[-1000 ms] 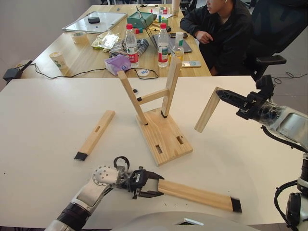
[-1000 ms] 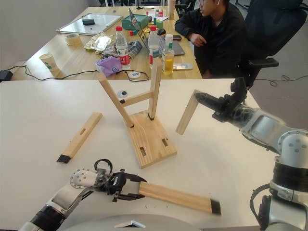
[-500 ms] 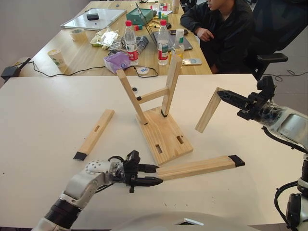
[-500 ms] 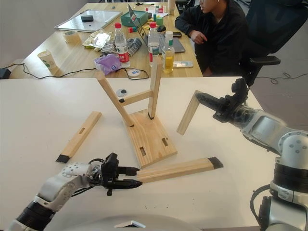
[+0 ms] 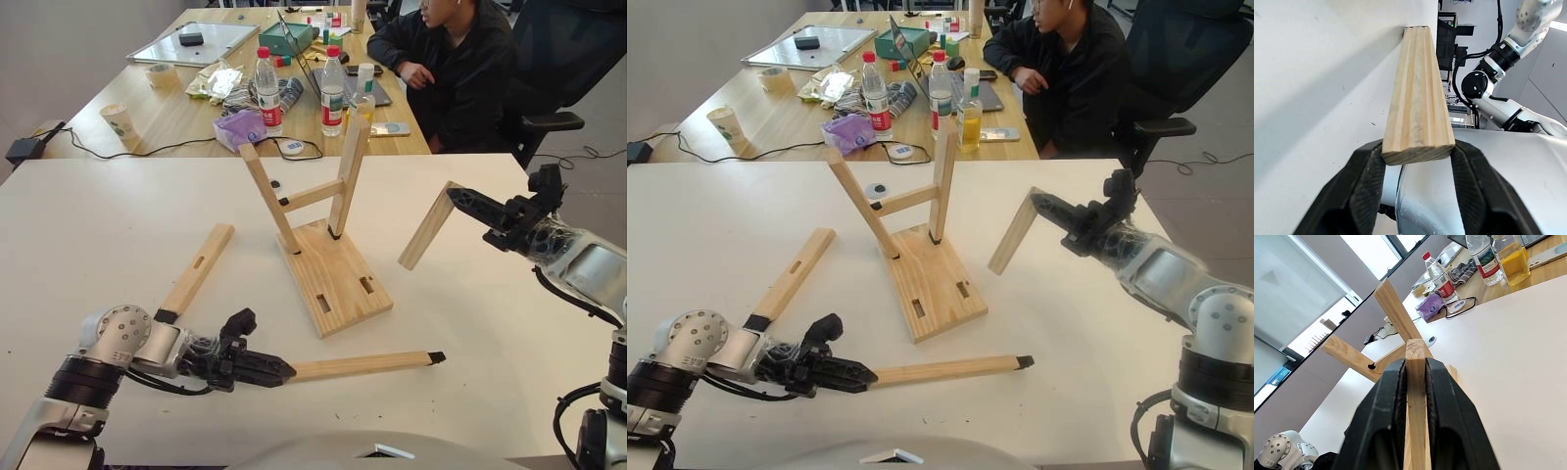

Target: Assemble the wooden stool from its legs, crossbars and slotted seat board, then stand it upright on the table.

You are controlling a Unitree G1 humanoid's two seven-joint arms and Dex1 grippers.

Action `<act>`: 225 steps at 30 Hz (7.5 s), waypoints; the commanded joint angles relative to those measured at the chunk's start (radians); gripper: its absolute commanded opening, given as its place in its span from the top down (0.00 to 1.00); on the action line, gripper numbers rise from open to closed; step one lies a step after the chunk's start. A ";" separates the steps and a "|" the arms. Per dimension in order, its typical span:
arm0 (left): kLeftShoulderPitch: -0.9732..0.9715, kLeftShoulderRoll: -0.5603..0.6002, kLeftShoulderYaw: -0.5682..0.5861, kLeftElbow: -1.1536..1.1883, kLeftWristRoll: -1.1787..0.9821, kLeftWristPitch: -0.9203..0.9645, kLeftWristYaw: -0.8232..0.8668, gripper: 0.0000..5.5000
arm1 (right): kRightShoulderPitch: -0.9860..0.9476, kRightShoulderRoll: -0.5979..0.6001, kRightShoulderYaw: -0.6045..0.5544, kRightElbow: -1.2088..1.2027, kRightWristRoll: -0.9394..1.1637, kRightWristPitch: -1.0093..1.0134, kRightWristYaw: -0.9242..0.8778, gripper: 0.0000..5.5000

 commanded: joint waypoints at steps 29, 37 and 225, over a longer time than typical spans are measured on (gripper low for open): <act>-0.140 -0.059 0.091 0.492 0.417 -0.105 0.173 0.07 | 0.045 0.025 0.002 -0.048 0.013 -0.040 -0.006 0.93; -0.135 -0.001 0.029 0.381 0.517 -0.361 0.032 0.07 | 0.042 0.021 0.003 -0.044 0.008 -0.047 0.003 0.93; 0.099 -0.116 -0.008 -0.199 0.688 -0.893 -0.121 0.02 | -0.160 0.243 0.408 -0.047 -0.419 -0.196 0.178 0.93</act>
